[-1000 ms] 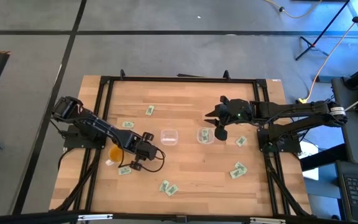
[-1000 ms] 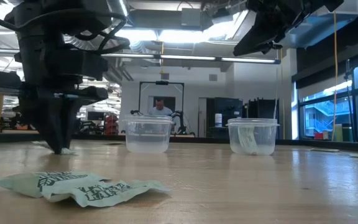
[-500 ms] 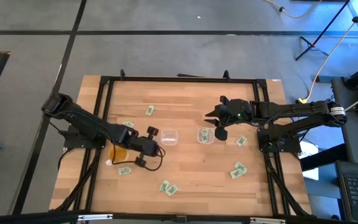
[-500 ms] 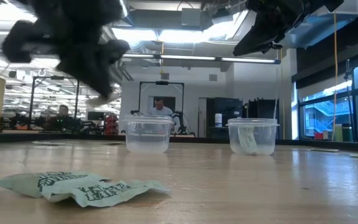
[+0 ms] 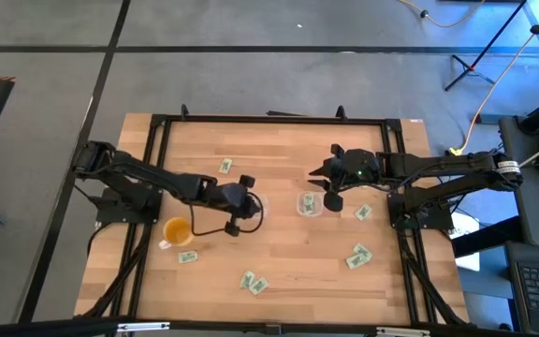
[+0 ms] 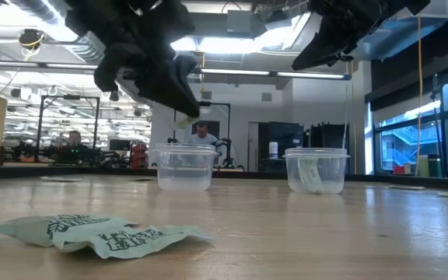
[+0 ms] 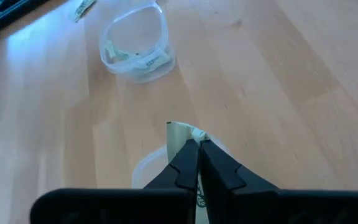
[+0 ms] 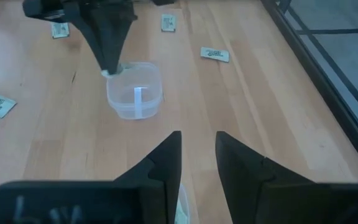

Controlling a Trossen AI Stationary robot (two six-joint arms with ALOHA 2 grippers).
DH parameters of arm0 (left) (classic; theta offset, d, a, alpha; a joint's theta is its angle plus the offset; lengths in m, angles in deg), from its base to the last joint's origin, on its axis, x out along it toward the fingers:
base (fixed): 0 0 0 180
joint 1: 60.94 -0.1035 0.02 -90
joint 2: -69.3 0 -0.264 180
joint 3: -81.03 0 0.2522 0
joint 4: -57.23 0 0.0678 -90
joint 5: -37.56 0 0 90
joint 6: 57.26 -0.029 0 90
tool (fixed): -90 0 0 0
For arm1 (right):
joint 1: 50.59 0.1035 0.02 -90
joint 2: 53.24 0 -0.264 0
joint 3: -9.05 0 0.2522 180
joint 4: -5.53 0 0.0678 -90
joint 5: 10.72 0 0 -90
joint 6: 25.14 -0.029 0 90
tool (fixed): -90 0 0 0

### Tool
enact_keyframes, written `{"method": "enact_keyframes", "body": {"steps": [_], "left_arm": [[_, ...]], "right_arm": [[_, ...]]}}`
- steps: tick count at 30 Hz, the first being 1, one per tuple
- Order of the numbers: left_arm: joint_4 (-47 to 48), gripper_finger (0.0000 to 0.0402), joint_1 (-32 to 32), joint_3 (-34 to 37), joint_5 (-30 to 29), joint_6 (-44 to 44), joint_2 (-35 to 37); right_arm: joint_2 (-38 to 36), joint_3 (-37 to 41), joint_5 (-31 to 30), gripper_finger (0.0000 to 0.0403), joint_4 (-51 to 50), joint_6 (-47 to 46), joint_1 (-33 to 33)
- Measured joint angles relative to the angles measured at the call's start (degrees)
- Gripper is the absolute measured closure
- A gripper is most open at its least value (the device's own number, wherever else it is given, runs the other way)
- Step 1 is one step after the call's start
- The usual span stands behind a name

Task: Pick and place Stevia / Truvia into bins
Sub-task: Put the stevia packet into the left transparent container

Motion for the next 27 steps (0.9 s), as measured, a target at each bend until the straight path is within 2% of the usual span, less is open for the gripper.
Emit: {"method": "enact_keyframes", "body": {"steps": [13, 17, 22, 27], "left_arm": [[-0.2, 0.0394, -3.0, 0.0, 0.3, 0.2, -6.7], [-0.6, 0.0386, -3.4, 0.0, -0.8, 0.2, -8.2], [-0.9, 0.0372, -3.5, 0.0, -6.2, 0.2, -8.1], [-1.6, 0.0347, -3.5, 0.0, -6.2, 0.8, -7.1]], "right_arm": [[0.0, 0.0, 0.0, 0.0301, -4.0, 1.0, 0.0], [0.0, 0.0, 0.0, 0.0301, -6.1, -3.4, 0.0], [0.0, -0.1, 0.0, 0.0301, -10.2, -6.0, 0.5], [-0.1, -3.3, 0.0, 0.0301, -23.0, -18.3, 0.7]]}}
